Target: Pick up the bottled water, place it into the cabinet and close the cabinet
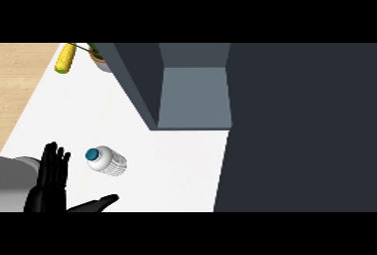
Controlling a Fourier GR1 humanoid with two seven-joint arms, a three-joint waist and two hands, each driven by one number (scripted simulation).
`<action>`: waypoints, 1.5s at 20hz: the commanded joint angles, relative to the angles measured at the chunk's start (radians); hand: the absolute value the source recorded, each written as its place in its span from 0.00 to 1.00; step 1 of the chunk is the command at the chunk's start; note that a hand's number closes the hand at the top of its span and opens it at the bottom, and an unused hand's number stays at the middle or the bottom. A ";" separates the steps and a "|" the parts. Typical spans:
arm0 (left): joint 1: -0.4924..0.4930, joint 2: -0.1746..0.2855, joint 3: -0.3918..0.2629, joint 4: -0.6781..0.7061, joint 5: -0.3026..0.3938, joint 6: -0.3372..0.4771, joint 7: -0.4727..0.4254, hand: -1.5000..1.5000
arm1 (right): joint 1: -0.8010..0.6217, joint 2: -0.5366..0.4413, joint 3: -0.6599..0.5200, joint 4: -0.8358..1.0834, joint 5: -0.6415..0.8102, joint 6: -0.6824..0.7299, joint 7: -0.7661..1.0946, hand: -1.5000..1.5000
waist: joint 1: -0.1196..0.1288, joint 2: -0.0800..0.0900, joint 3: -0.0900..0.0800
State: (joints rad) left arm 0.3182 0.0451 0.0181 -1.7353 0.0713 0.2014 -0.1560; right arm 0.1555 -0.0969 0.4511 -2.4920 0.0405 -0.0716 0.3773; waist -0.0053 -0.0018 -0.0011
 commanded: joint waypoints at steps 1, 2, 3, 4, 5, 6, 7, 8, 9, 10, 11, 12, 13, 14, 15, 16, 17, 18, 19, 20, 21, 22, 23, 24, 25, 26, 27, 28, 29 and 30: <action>-0.080 -0.028 0.025 0.172 0.018 -0.004 -0.055 0.00 | -0.032 0.006 0.052 -0.066 0.114 -0.026 0.060 0.00 | 0.000 0.001 0.000; -0.043 -0.005 0.066 0.226 0.057 -0.063 -0.152 0.00 | 0.033 -0.022 0.000 -0.057 0.055 -0.002 -0.023 0.00 | -0.001 0.001 0.000; -0.109 0.010 0.088 0.274 0.066 -0.066 -0.134 0.00 | -0.018 -0.003 0.072 -0.093 0.139 -0.039 0.068 0.00 | -0.003 0.000 -0.001; -0.102 0.022 0.107 0.319 0.083 -0.094 -0.165 0.00 | 0.028 -0.034 0.063 -0.138 0.113 -0.027 0.064 0.00 | -0.008 -0.001 -0.001; -0.108 0.048 0.130 0.363 0.091 -0.122 -0.192 0.00 | -0.027 -0.045 -0.041 -0.106 0.039 -0.016 0.073 0.00 | -0.002 0.002 0.000; -0.143 0.012 0.107 0.414 0.055 -0.087 -0.218 0.00 | 0.034 -0.022 0.093 -0.054 0.126 -0.024 -0.021 0.00 | -0.004 0.000 0.000; -0.115 0.031 0.115 0.386 0.090 -0.140 -0.230 0.00 | -0.032 -0.030 0.018 -0.120 0.071 -0.034 0.094 0.00 | 0.001 0.001 0.000; -0.149 -0.025 0.082 0.438 0.043 -0.079 -0.259 0.00 | -0.034 -0.019 -0.007 -0.035 0.073 -0.035 0.005 0.00 | 0.000 0.002 0.000; -0.135 0.001 0.102 0.459 0.054 -0.110 -0.285 0.00 | 0.018 -0.038 0.066 -0.125 0.126 -0.046 0.059 0.00 | -0.004 0.000 0.000; -0.211 -0.025 0.122 0.550 0.053 -0.082 -0.339 0.00 | 0.005 -0.025 0.072 -0.079 0.145 -0.062 0.026 0.00 | -0.009 0.000 -0.001; -0.185 0.018 0.137 0.486 0.089 -0.127 -0.279 0.00 | 0.016 -0.062 0.005 -0.124 0.058 -0.027 0.037 0.00 | -0.001 0.000 0.001; -0.183 0.022 0.136 0.507 0.087 -0.142 -0.300 0.00 | -0.014 -0.067 0.002 -0.154 0.067 -0.037 0.107 0.00 | -0.001 0.000 0.000; -0.215 -0.009 0.135 0.586 0.066 -0.114 -0.361 0.00 | -0.036 -0.034 0.048 -0.102 0.114 -0.059 0.072 0.00 | -0.001 0.001 0.000; -0.243 0.016 0.171 0.623 0.101 -0.144 -0.366 0.00 | -0.044 -0.047 -0.014 -0.090 0.058 -0.045 0.056 0.00 | -0.001 0.002 0.000; -0.269 0.018 0.176 0.703 0.080 -0.141 -0.423 0.00 | 0.030 -0.066 0.007 -0.104 0.058 -0.038 0.023 0.00 | -0.005 0.001 0.000; -0.266 0.040 0.198 0.715 0.108 -0.181 -0.445 0.00 | -0.030 -0.045 0.035 -0.125 0.093 -0.063 0.091 0.00 | -0.002 0.001 0.000; -0.333 0.005 0.190 0.783 0.080 -0.125 -0.461 0.00 | 0.001 -0.042 0.060 -0.102 0.115 -0.070 0.043 0.00 | -0.007 0.001 0.000; -0.350 0.021 0.210 0.827 0.095 -0.149 -0.480 0.00 | 0.006 -0.065 0.008 -0.117 0.062 -0.052 0.031 0.00 | -0.007 0.002 0.000; -0.307 0.051 0.213 0.763 0.113 -0.182 -0.460 0.00 | 0.033 -0.048 0.058 -0.082 0.102 -0.065 0.001 0.00 | -0.001 0.001 0.001; -0.356 0.031 0.231 0.893 0.097 -0.167 -0.563 0.00 | 0.035 -0.045 0.102 -0.109 0.138 -0.086 0.028 0.00 | -0.008 0.001 -0.001; -0.377 0.043 0.239 0.920 0.101 -0.183 -0.582 0.00 | -0.036 -0.078 0.012 -0.135 0.063 -0.056 0.094 0.00 | -0.006 0.002 -0.001; -0.408 0.033 0.243 0.978 0.094 -0.170 -0.618 0.00 | 0.061 -0.067 0.066 -0.070 0.099 -0.066 -0.040 0.00 | -0.009 0.002 0.000; -0.387 0.011 0.236 0.959 0.108 -0.177 -0.614 0.00 | 0.014 -0.025 0.158 -0.016 0.202 -0.106 -0.031 0.00 | -0.005 0.001 0.000; -0.422 0.030 0.251 0.981 0.110 -0.167 -0.615 0.00 | -0.004 -0.082 -0.010 -0.085 0.038 -0.053 0.006 0.00 | -0.003 0.002 0.000; -0.442 -0.002 0.246 0.983 0.113 -0.146 -0.619 0.00 | -0.098 -0.024 0.065 -0.054 0.140 -0.107 0.091 0.00 | 0.000 0.002 -0.001; -0.462 0.035 0.269 1.065 0.120 -0.195 -0.687 0.00 | -0.013 -0.064 0.041 -0.050 0.084 -0.068 -0.008 0.00 | -0.004 0.002 0.000; -0.425 0.021 0.266 1.004 0.126 -0.173 -0.669 0.00 | 0.018 -0.064 0.125 -0.112 0.168 -0.099 0.046 0.00 | -0.005 0.000 0.000; -0.515 0.022 0.294 1.098 0.132 -0.148 -0.686 0.00 | -0.053 -0.046 0.099 -0.081 0.153 -0.110 0.074 0.00 | -0.007 0.002 -0.001; -0.524 0.033 0.299 1.131 0.131 -0.151 -0.690 0.00 | -0.012 -0.089 0.054 -0.128 0.090 -0.079 0.058 0.00 | -0.009 0.002 0.000; -0.532 0.039 0.299 1.112 0.138 -0.161 -0.696 0.00 | 0.012 -0.112 0.028 -0.140 0.060 -0.065 0.056 0.00 | -0.008 0.002 0.000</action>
State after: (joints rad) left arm -0.1496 0.0732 0.2905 -0.6961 0.1943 0.0399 -0.8088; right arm 0.1233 -0.1578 0.5079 -2.4874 0.0728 -0.1581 0.3790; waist -0.0117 -0.0003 -0.0015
